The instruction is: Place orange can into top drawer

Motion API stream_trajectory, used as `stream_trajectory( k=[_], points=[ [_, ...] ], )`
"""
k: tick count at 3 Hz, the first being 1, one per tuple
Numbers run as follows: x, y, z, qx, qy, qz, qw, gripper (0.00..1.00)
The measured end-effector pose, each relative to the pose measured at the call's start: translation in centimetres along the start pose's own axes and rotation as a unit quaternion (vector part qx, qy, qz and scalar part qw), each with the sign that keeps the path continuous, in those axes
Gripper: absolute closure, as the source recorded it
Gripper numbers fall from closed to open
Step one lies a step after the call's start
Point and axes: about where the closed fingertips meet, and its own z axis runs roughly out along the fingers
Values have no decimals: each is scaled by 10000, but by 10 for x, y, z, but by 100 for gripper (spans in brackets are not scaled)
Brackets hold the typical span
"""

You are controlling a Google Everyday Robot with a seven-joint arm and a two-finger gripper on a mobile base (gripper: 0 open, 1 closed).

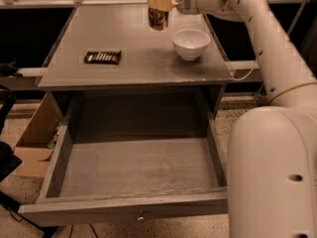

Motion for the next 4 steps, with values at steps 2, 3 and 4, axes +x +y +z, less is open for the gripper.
stream_trajectory(
  k=[2,3,4],
  points=[
    [0,43,-160,89,709,-194,9973,100],
    [28,68,-213,65,1076,-63,9942,100],
    [95,116,-275,53,1075,263,9938,100]
  ],
)
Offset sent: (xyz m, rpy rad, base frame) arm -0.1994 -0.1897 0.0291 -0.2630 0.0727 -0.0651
